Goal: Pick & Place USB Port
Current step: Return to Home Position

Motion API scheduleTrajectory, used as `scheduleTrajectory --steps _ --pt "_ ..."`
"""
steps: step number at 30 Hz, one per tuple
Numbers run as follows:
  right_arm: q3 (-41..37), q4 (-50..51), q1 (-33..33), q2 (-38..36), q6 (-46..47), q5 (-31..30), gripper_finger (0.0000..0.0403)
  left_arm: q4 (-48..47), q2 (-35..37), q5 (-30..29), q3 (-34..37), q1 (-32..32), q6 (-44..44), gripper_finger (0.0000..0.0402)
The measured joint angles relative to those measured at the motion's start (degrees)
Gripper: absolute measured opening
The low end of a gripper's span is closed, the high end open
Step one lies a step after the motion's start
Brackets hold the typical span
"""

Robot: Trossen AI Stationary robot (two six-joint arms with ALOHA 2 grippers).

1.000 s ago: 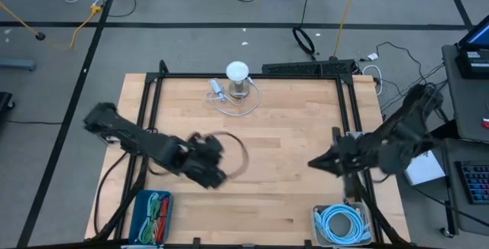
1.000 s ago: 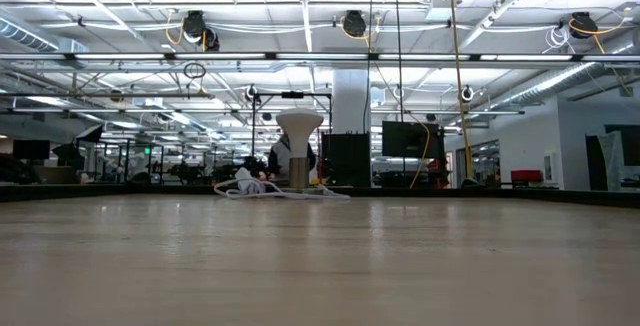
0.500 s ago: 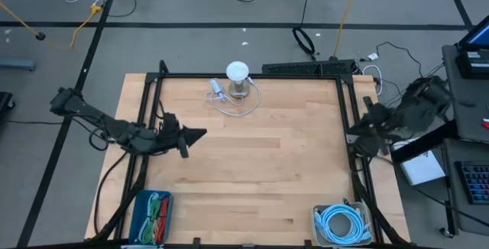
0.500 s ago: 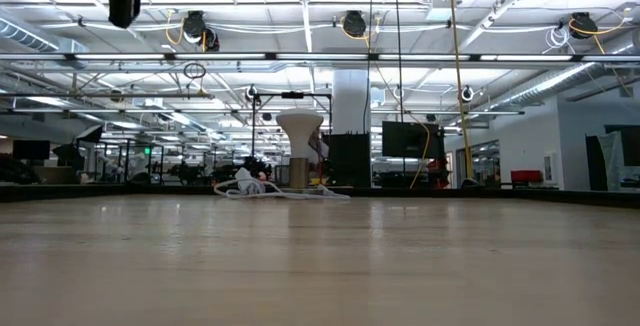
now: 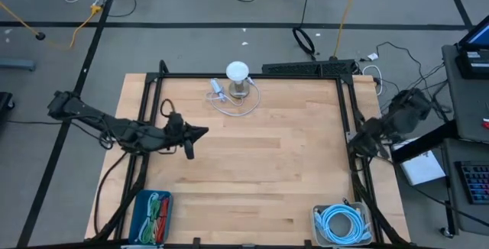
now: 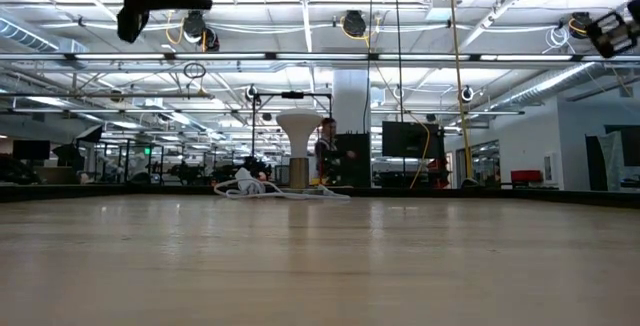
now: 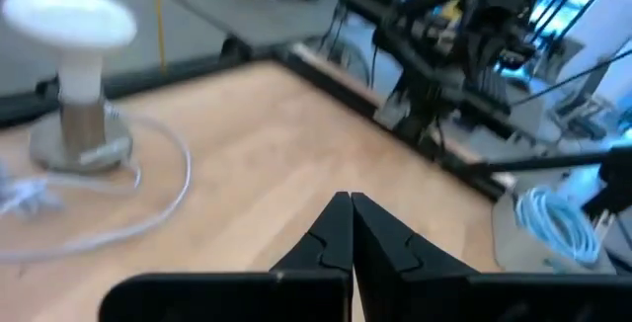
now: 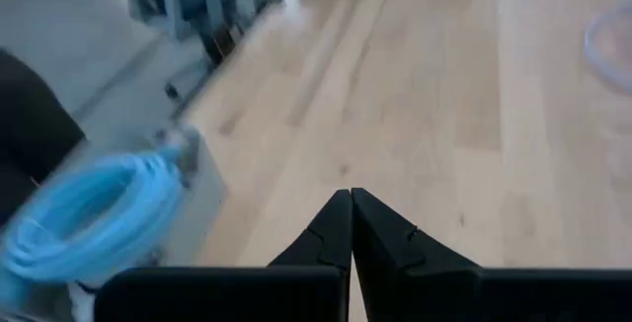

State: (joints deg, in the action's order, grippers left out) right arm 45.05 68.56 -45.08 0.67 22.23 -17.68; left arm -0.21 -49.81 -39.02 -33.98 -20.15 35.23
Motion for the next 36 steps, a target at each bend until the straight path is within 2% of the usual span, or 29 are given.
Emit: scheduleTrajectory --steps 8,12,18,22,25,30,33,36 --pt "-5.8 1.3 0.0 -0.4 0.6 3.0 0.0000 -15.4 0.0 6.0 0.0 1.2 14.7 0.0000" --pt "-5.9 1.4 0.0 -0.4 3.1 3.5 0.0000 -19.4 0.0 6.1 0.0 1.2 19.0 0.0000" --pt "-6.9 -2.2 0.0 -0.4 10.1 7.5 0.0000 -19.9 0.0 8.8 3.6 0.8 28.6 0.0000" --pt "-10.3 -15.9 0.0 -0.4 10.3 6.9 0.0000 -17.9 0.0 8.6 5.7 -0.3 31.2 0.0000" --pt "-15.3 -31.7 0.0 -0.4 4.5 4.9 0.0000 -16.8 0.0 6.9 5.7 -0.7 30.2 0.0000" --pt "-25.9 -56.3 0.0 -0.4 -5.0 -1.9 0.0000 -15.7 0.0 6.0 5.7 -0.7 28.9 0.0000" --pt "-32.5 -64.2 0.0 -0.4 -6.2 -2.3 0.0000 -15.7 0.0 6.4 5.7 -0.7 29.5 0.0000" --pt "-38.6 -68.9 0.0 -0.4 -2.7 -3.1 0.0000 -15.7 0.0 6.4 5.7 -0.7 29.8 0.0000"
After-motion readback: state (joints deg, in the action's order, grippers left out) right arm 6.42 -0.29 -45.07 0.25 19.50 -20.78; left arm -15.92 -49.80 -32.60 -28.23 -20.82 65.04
